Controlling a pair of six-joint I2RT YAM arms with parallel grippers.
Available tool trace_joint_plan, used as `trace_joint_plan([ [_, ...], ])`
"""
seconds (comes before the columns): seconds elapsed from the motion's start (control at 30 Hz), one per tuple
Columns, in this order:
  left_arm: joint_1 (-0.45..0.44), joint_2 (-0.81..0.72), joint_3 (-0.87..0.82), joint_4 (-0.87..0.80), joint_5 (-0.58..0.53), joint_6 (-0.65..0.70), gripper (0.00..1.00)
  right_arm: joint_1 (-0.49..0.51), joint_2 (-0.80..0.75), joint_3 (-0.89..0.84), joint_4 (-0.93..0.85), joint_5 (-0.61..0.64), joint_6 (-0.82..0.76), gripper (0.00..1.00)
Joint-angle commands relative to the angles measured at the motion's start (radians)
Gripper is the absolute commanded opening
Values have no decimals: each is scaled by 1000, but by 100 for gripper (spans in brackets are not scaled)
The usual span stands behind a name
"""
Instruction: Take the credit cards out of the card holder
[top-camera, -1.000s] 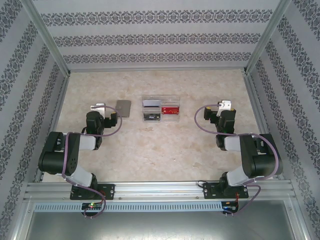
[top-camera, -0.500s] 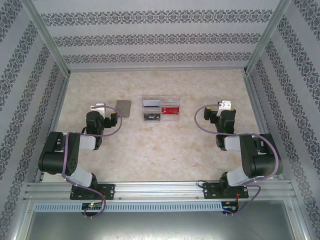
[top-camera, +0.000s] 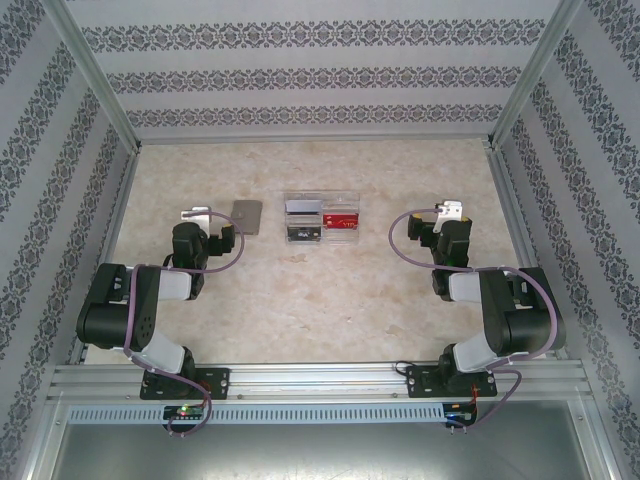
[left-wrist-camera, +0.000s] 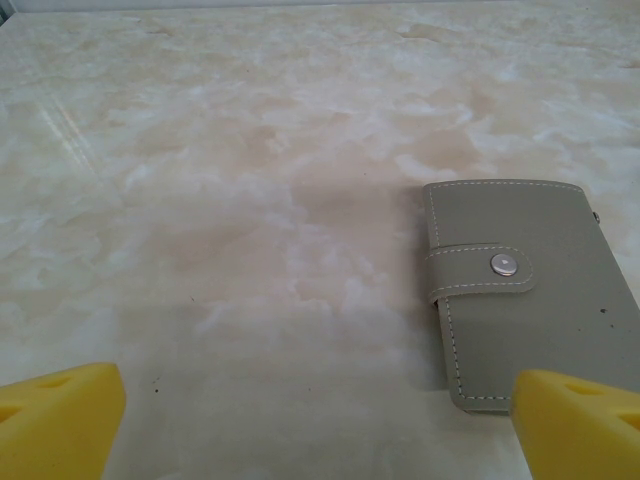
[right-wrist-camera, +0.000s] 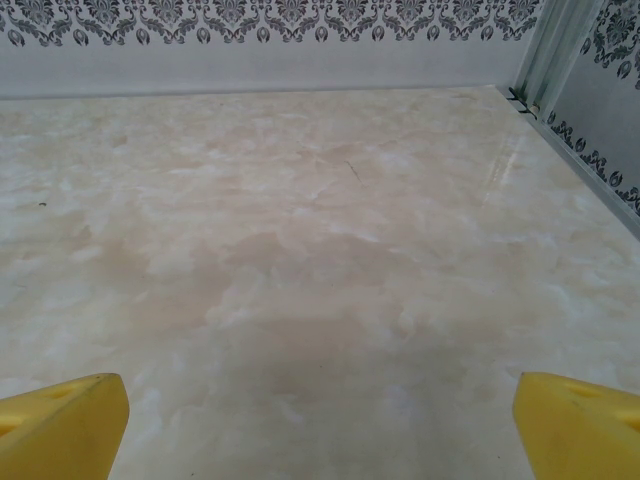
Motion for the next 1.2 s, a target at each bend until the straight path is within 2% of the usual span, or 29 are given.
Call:
trace_joint_plan([
  [0.0, 16, -59, 62, -108, -80, -17, 100, 2, -8, 8, 7, -7, -5, 98],
  [0.1, 16, -150, 206, -450, -165, -33, 99, 5, -84, 20, -79, 13, -3, 98],
  [0.2, 16, -251, 274, -611, -197, -80, 99, 6, -188, 29, -189, 73, 18, 98],
  [0.33, 17, -316, 435, -920, -219, -248, 99, -5, -349, 96, -480, 233, 270, 98],
  [0.37, 17, -317, 481, -1017, -230, -297, 99, -11, -390, 112, -544, 241, 350, 98],
  [0.43, 17, -314, 538, -1130, -230, -344, 99, -19, -448, 109, -540, 130, 375, 98],
  [0.47, 17, -315, 548, -1159, -210, -358, 99, -22, -467, 96, -505, 61, 381, 98],
  [0.53, 17, -308, 561, -1188, -146, -366, 99, -26, -483, 106, -521, 17, 432, 98],
  [0.67, 15, -240, 602, -1215, 2, -388, 100, -24, -460, 235, -734, -94, 463, 98],
  [0.77, 2, -163, 635, -1212, 62, -407, 98, -17, -450, 286, -789, -195, 479, 98],
  [0.83, -22, -103, 672, -1221, 75, -395, 91, -6, -456, 294, -801, -218, 502, 98],
  [0.93, -63, 15, 769, -1282, 55, -368, 77, -1, -451, 317, -833, -281, 542, 98],
  [1.03, -95, 147, 878, -1358, 34, -323, 60, 31, -426, 375, -925, -293, 508, 98],
  [1.17, -127, 295, 1004, -1459, -9, -284, 54, 98, -424, 420, -1012, -225, 450, 98],
])
